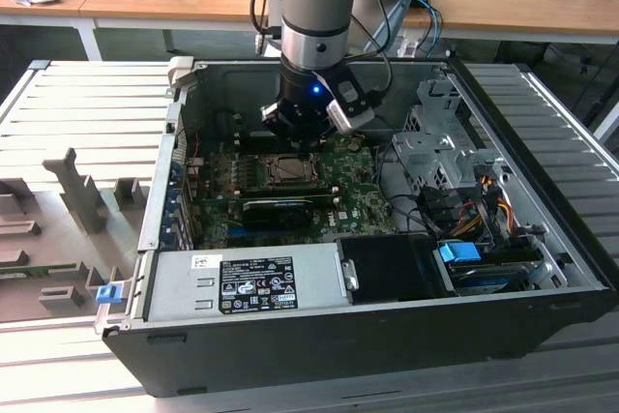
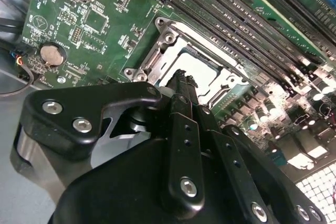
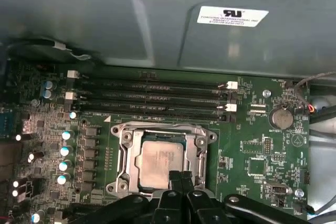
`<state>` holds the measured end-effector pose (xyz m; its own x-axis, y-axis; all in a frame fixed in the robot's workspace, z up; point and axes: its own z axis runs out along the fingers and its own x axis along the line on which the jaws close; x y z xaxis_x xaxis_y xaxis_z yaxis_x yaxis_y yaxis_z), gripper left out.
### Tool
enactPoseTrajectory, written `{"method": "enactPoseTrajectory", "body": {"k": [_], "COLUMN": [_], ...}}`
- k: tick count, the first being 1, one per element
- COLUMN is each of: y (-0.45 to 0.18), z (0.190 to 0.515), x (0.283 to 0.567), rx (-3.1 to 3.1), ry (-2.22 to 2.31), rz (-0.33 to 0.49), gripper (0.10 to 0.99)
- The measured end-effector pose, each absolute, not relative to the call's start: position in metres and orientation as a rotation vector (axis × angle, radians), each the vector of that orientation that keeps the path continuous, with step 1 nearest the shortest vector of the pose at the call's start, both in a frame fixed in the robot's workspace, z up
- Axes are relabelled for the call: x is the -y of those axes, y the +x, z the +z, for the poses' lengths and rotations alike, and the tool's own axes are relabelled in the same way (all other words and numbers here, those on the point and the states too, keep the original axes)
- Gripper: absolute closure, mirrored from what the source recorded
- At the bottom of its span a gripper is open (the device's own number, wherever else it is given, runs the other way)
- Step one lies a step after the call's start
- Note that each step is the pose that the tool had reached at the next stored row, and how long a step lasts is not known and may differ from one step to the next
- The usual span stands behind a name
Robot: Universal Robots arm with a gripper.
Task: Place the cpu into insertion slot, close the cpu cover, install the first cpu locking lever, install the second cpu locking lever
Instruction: 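Install the second cpu locking lever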
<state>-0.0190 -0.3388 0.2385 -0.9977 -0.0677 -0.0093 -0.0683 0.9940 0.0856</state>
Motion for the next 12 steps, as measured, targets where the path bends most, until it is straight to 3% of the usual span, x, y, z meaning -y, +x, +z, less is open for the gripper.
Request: {"method": "enactPoseTrajectory", "body": {"k": [12], "y": [-0.019], "z": [0.2445], "x": [0.3469], "rx": [-3.13], "ry": [-0.107], "rz": [0.135], "gripper": [0.98]}}
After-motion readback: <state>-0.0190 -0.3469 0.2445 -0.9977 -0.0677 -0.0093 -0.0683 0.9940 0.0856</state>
